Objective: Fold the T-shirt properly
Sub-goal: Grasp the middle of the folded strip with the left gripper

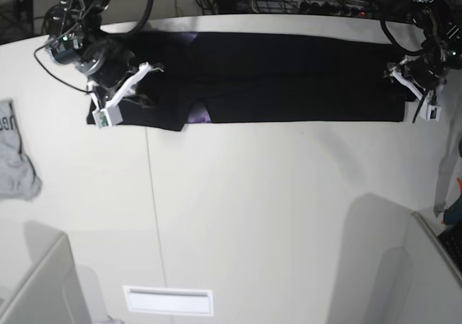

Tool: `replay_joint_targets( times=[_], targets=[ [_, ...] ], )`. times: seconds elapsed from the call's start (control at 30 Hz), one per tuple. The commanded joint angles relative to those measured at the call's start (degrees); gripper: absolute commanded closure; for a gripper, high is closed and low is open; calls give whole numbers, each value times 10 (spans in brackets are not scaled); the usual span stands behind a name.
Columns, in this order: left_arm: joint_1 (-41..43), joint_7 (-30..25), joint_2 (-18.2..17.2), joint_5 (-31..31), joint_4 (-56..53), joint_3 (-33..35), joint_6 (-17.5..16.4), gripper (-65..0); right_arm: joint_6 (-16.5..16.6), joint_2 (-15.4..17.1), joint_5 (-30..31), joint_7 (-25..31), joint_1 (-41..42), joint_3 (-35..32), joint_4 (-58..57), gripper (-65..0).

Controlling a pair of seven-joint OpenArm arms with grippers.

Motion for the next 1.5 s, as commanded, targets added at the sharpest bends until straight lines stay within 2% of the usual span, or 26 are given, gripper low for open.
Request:
replay_joint_targets(
  times=[0.0, 0.07, 0.1, 0.23, 0.37, 0.43, 0.53, 0.6, 0.7, 0.87, 1.07, 1.13, 1.27, 1.47],
  targets=[
    [11, 58, 4, 26, -16, 5, -4, -250, 3, 2, 10, 11, 3, 1, 9, 0],
    [11, 58, 2, 27, -20, 5, -4, -49, 3, 2, 10, 11, 3, 1, 10, 0],
    [11, 57, 2, 28, -17, 4, -4, 0, 3, 2, 10, 11, 3, 1, 10, 0],
    [11, 60, 1, 30, 22, -24, -4, 0, 2, 2, 10, 11, 3, 1, 10, 0],
    [41, 61, 4, 30, 146, -35, -4, 0, 2, 2, 10, 11, 3, 1, 10, 0],
    [65, 61, 12, 27, 211, -12, 4, 0, 2, 2, 10, 11, 3, 1, 10, 0],
    [92, 61, 39, 27, 286, 47, 43, 0, 2, 2, 10, 12, 3, 1, 9, 0],
    [101, 61, 56, 26, 311, 87, 57, 0, 2, 2, 10, 12, 4, 2, 9, 0],
    [103, 61, 81, 27, 323, 151, 79, 0, 2, 2, 10, 12, 4, 2, 9, 0],
    [99, 59, 125, 26, 323, 238, 147, 0, 2, 2, 10, 12, 3, 2, 9, 0],
    [81, 60, 165, 31, 319, 296, 159, 0, 2, 2, 10, 12, 3, 2, 9, 0],
    [79, 60, 167, 31, 319, 305, 163, 0, 2, 2, 10, 12, 3, 2, 9, 0],
    [77, 57, 167, 26, 319, 323, 216, 0, 2, 2, 10, 12, 3, 2, 8, 0],
    [65, 58, 168, 26, 319, 347, 219, 0, 2, 2, 10, 12, 3, 2, 8, 0]
  ],
)
